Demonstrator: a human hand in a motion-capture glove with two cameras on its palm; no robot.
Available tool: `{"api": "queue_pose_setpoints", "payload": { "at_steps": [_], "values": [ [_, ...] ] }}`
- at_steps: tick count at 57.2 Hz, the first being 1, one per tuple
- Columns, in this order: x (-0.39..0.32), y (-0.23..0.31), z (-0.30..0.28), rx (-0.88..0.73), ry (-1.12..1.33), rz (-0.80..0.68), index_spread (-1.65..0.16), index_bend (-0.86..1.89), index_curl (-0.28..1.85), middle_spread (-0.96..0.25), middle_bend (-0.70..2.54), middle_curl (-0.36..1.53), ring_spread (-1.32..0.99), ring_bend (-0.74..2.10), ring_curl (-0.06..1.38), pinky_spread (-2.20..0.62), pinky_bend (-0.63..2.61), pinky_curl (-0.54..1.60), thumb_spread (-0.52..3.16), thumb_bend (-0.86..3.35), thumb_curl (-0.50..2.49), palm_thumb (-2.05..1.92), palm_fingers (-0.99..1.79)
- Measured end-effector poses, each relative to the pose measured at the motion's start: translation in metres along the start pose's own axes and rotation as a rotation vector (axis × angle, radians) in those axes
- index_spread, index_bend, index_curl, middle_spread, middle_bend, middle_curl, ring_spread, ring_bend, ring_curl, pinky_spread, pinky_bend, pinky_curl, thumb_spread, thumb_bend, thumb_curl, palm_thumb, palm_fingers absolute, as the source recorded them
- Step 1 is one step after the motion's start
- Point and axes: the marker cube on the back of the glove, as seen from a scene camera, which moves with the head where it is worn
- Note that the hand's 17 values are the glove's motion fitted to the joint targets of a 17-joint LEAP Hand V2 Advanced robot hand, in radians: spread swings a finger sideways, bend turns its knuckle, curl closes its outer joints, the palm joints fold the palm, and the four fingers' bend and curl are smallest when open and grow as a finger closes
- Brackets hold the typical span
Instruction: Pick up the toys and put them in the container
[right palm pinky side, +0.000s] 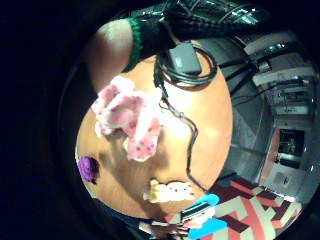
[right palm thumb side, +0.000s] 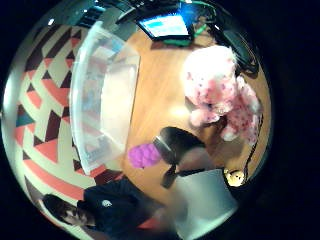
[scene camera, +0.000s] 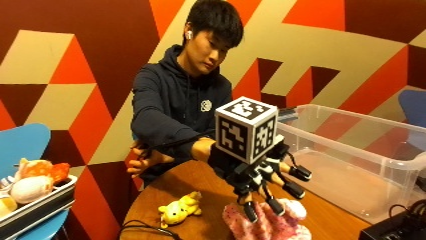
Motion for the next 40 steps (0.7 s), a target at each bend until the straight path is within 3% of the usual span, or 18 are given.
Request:
{"api": "queue_pose_setpoints", "payload": {
  "at_steps": [16,22,25,30,40],
  "values": [
    [0.007,-0.027,0.058,-0.166,0.093,0.051,-0.28,0.05,0.27,0.05,0.06,0.37,0.02,0.33,0.54,0.05,1.24,0.52,1.16,0.03,0.35,0.29,-0.23],
    [0.007,-0.032,0.065,-0.134,0.123,0.035,-0.29,0.06,0.22,0.04,0.17,0.36,-0.04,0.71,0.6,-0.01,1.18,0.49,1.15,0.08,0.37,0.43,0.07],
    [0.007,-0.034,0.064,-0.117,0.121,0.029,-0.31,0.07,0.19,-0.03,0.42,0.43,-0.17,0.94,0.63,-0.08,1.02,0.42,1.17,0.17,0.42,0.59,0.46],
    [0.004,-0.036,0.067,-0.099,0.1,0.023,-0.31,0.15,0.19,-0.11,0.68,0.51,-0.28,1.06,0.63,-0.21,0.92,0.36,1.03,0.21,0.49,0.75,0.82],
    [-0.006,-0.032,0.063,-0.025,0.083,0.014,-0.32,0.41,0.3,-0.17,0.86,0.62,-0.33,1.06,0.65,-0.36,0.82,0.37,0.65,0.21,0.62,0.84,1.13]
  ]
}}
